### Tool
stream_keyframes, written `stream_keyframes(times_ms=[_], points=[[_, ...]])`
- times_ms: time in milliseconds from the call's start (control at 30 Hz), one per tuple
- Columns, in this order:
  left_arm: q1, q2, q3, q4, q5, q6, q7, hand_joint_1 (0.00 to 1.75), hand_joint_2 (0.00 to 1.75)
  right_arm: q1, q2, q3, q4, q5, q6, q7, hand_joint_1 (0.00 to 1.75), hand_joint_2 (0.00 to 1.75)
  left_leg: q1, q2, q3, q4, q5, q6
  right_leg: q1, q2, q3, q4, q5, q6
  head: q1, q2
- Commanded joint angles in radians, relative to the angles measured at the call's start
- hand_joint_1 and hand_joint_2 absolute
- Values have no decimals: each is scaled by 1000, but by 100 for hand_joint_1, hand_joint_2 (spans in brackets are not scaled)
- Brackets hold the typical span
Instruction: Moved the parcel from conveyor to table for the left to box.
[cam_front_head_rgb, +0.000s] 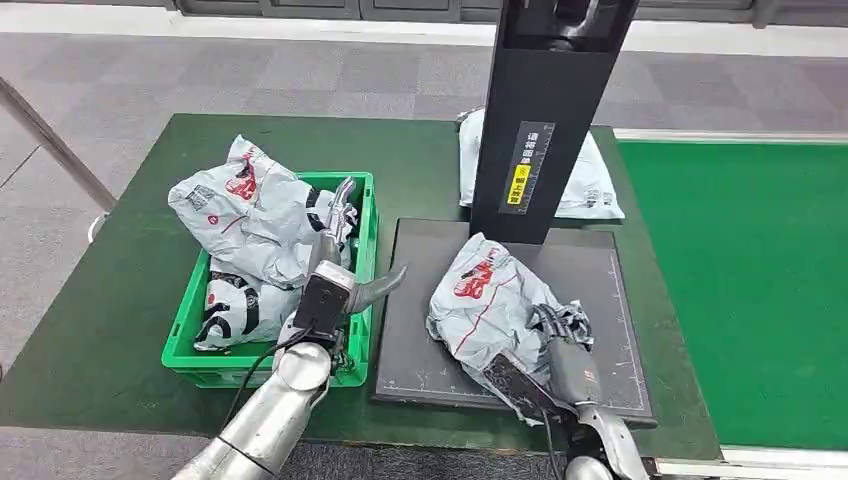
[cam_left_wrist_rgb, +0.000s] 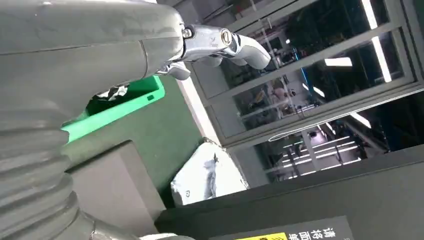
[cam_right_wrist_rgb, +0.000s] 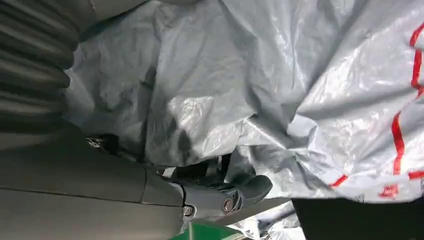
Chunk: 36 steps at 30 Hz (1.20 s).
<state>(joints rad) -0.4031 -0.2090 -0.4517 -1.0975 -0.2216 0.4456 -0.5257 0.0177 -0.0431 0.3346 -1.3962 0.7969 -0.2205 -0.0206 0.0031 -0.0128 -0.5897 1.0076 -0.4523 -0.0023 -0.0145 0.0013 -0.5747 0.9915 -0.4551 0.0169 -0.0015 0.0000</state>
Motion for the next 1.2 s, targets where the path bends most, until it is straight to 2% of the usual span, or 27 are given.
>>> stream_keyframes(times_ms=[33,133,200,267,400,500,633,767,800,900,1200], points=[[-29,-4,3,109,22,-36,28,0,175,-41,-28,55,132,-52,-66,-117,0,175,1,2,4,-4,1,0,1,1,4,-4,2,-1,0,0],[-82,-5,-40,228,-16,-48,41,0,175,-49,6,-6,76,-215,-150,-281,0,175,1,3,4,-3,1,-1,1,1,4,-4,2,-1,0,0],[-107,-13,-68,302,-40,-70,66,0,175,-50,10,-32,52,-288,-171,-337,0,175,0,1,2,-1,1,-1,0,0,2,-2,1,-1,0,0],[-132,-28,-98,389,-69,-75,77,0,175,-40,41,-90,4,-469,-194,-465,0,175,0,1,2,-2,1,-1,1,0,1,-2,1,-1,0,0],[-155,-62,-157,551,-146,-77,119,0,175,-38,66,-170,-86,-649,-261,-565,0,175,-1,0,2,-1,1,0,-1,-1,1,0,0,-1,0,0],[-162,-84,-166,638,-160,-77,122,0,175,-69,66,-238,-102,-807,-249,-580,0,175,-1,2,2,-1,0,0,0,1,2,-1,1,-1,0,0],[-176,-111,-262,722,-259,-111,206,0,175,-115,70,-336,-59,-941,-249,-558,0,175,-1,1,4,-2,0,0,-1,1,3,-2,1,-1,0,0],[-187,-122,-356,761,-372,-119,305,0,175,-106,76,-365,-47,-982,-238,-567,0,175,-2,3,6,-2,0,0,-2,2,4,-2,1,0,1,0],[-195,-122,-422,776,-454,-161,359,0,175,-112,79,-368,-33,-982,-236,-569,0,175,-2,4,5,-2,0,0,-2,3,4,-3,2,-1,0,0],[-198,-130,-490,796,-533,-254,389,3,175,-132,84,-372,6,-979,-233,-571,0,175,-2,5,6,-2,0,0,-2,4,3,-2,2,-1,0,0],[-196,-129,-490,794,-535,-255,391,3,175,-135,85,-372,9,-979,-233,-571,0,175,-1,2,10,-2,0,0,-1,1,10,-3,1,-1,0,0]])
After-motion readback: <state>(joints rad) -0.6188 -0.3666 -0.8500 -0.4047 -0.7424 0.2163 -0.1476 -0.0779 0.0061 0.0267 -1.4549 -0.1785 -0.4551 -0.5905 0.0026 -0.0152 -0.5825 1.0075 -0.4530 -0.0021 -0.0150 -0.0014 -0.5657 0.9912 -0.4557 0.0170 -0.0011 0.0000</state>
